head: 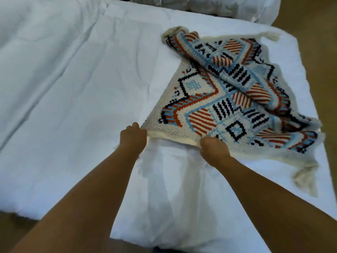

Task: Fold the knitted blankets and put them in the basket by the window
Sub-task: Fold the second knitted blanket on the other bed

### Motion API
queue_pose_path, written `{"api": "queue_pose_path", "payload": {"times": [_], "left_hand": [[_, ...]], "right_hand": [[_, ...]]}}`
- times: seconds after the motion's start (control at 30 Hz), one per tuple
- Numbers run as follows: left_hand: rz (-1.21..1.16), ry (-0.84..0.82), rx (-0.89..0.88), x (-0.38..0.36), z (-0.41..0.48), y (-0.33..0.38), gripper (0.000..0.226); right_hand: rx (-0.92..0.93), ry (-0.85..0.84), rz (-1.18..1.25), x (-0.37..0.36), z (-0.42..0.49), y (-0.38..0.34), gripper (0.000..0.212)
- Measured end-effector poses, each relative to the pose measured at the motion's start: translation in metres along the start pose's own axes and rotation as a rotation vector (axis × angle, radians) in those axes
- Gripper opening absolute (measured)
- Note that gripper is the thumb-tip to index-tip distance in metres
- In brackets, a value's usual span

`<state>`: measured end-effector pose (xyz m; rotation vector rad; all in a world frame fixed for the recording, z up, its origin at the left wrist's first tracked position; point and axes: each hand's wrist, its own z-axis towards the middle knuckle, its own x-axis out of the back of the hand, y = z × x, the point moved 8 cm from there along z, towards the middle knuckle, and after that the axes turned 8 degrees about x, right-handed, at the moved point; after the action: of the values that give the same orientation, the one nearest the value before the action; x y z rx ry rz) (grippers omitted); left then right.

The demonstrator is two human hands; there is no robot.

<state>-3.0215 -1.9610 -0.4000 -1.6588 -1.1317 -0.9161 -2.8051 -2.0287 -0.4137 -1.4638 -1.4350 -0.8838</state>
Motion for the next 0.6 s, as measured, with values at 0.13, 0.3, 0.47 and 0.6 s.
{"api": "queue_pose_path", "payload": {"times": [0.13, 0.3, 0.47, 0.6], "left_hand": [[0.088, 0.001, 0.049, -0.007, -0.083, -0.022, 0.028], [0.181, -0.151, 0.137, -0.047, -0.174, -0.054, 0.034], [0.19, -0.285, 0.171, -0.098, -0.228, -0.077, 0.037], [0.183, -0.293, 0.161, -0.135, -0.238, -0.073, 0.039]], "right_hand": [[0.091, -0.004, -0.041, -0.002, -0.063, -0.035, 0.018], [0.187, -0.071, 0.006, -0.042, -0.139, -0.095, 0.013], [0.213, -0.142, 0.035, -0.099, -0.179, -0.133, 0.015], [0.185, -0.168, 0.024, -0.122, -0.179, -0.131, 0.02]]}}
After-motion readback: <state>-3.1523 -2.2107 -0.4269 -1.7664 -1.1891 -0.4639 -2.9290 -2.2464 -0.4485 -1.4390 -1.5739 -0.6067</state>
